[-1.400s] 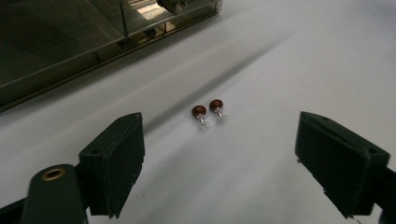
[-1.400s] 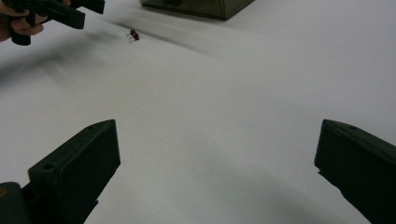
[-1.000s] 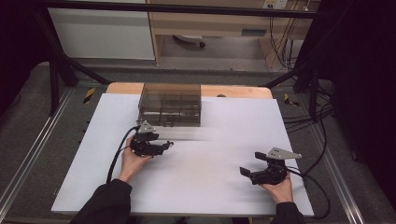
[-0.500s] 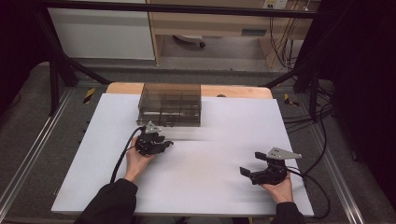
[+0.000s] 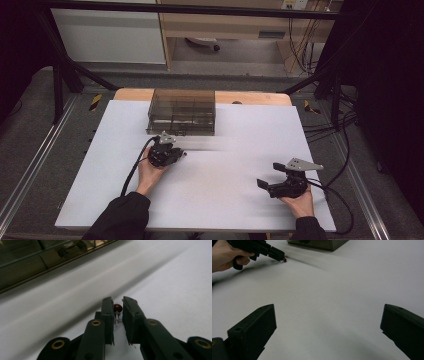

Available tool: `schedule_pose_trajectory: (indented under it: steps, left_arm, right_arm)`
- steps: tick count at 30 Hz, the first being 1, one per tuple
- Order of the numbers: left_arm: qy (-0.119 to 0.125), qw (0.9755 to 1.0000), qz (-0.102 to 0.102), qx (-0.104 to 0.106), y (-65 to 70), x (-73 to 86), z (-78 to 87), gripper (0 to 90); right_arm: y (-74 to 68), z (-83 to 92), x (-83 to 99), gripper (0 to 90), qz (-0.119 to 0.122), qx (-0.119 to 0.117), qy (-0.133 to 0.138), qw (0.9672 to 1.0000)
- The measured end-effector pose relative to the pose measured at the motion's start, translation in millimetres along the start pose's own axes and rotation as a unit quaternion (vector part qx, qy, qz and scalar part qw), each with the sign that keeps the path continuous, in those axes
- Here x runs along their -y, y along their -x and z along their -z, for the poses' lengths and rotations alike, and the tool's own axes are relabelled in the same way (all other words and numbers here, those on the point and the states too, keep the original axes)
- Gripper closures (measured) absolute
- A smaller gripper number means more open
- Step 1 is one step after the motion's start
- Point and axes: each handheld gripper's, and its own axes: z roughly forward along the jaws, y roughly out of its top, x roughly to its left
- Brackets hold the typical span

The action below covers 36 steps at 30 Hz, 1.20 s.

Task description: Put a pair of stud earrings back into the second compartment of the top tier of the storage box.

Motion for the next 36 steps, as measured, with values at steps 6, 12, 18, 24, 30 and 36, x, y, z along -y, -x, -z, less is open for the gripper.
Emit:
schedule_pose_trajectory:
  steps: [6,12,18,24,30,36]
  left_arm:
    - [0.000,1.0000,0.001,-0.003,0.5,-0.1,-0.4,79.8]
    - [0.000,1.0000,0.008,-0.003,0.4,-0.5,-0.2,81.4]
    - [-0.001,1.0000,0.009,-0.004,0.0,-0.5,0.9,81.7]
    - [-0.001,0.9999,0.009,-0.006,-0.7,-0.3,6.2,81.9]
    - [0.006,0.9999,0.012,-0.001,0.9,-2.0,15.8,81.9]
    - [0.009,0.9999,0.008,0.003,4.4,-3.8,24.3,81.9]
  right_arm:
    - [-0.1,0.0,0.0,0.7,-0.001,0.000,0.000,1.0000]
    - [0.0,0.1,-0.1,0.7,0.000,0.000,0.001,1.0000]
    - [0.1,0.2,-0.1,0.7,0.000,0.000,0.001,1.0000]
    - [-0.1,0.0,0.0,0.7,-0.001,-0.001,0.000,1.0000]
    - [-0.1,0.1,-0.1,0.7,-0.001,-0.001,0.000,1.0000]
    - [-0.1,-0.1,0.0,0.7,0.000,0.000,0.000,1.0000]
